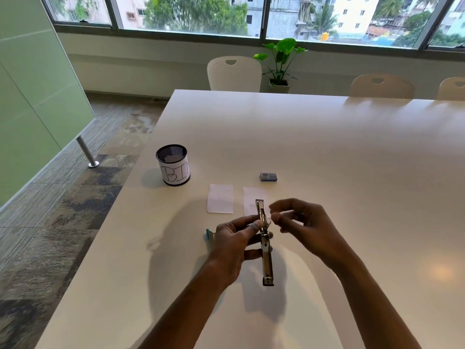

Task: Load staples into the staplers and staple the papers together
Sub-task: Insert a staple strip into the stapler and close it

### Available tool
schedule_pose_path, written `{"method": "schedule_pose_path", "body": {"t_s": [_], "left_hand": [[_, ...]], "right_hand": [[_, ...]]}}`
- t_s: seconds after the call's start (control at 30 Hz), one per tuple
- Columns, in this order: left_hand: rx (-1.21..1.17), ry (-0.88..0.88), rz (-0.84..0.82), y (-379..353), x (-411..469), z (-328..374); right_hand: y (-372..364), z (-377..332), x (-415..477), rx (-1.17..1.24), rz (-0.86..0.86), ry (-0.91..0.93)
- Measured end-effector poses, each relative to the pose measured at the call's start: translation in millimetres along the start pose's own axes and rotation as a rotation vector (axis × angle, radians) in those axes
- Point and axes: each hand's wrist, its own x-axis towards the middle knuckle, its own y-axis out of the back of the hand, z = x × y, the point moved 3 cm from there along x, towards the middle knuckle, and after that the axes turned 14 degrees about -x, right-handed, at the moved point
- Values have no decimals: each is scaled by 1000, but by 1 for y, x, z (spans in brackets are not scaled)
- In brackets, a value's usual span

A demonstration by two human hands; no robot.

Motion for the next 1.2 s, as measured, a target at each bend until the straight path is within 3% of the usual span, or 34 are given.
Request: {"method": "schedule_pose_path", "body": {"t_s": [0.07,0.2,0.7,0.83,1.07,1.2], "left_hand": [[-4,-3,-1,-1,0,1],[-9,-1,-3,-4,1,-2],[15,-2,-31,-6,9,-11],[41,-9,-35,-4,9,-12],[89,-16,-47,-4,8,-14],[85,-4,-42,-3,8,-13]], "right_hand": [[-3,-3,-7,-54,-36,75],[-6,0,-6,-156,65,150],[-12,12,17,-276,174,68],[-15,19,20,-208,202,-5],[-19,25,19,256,122,-190],[-19,24,15,296,97,-205]]}}
